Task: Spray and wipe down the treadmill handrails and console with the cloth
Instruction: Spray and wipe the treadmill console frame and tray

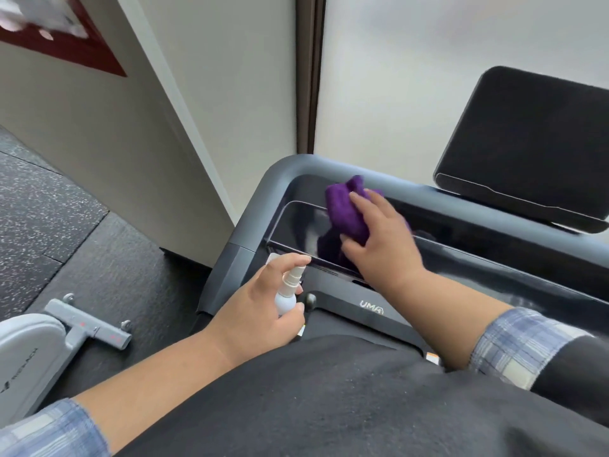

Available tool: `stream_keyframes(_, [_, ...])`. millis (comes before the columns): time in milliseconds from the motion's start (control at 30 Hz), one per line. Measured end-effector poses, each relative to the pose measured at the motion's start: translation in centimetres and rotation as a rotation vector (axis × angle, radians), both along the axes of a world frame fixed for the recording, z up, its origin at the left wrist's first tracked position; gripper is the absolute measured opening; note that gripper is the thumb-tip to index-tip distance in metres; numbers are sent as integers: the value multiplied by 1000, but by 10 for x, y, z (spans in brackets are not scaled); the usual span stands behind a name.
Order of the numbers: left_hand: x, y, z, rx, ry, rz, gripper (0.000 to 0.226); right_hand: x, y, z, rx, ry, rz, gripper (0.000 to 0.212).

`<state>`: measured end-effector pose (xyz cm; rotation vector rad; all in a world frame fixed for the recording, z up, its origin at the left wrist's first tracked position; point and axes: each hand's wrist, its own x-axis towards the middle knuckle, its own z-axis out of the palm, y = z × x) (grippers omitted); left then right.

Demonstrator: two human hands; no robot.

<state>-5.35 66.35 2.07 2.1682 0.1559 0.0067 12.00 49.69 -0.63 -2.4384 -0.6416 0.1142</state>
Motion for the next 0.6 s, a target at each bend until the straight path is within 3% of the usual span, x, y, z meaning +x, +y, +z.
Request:
stream_keyframes(100, [-4,1,-5,-2,24,0,73,-5,5,-8,-308,67,-98,71])
stream_keyframes(233, [-14,8,-6,-24,40,39,64,-38,15,-19,-329,63,91,70])
stream_keyframes(300, [-20,12,-7,-32,32,79,71,-46,18,-15,-245,83,223,68])
stream_keyframes(400, [-28,18,-4,-28,31,152,81,-49,29,5,-28,223,206,65])
stream_keyframes(500, [-30,25,7,-52,23,307,73,-46,43,29,157,287,105,60])
stream_keyframes(600, [-24,48,21,46,12,519,64,-48,53,46,235,325,74,56])
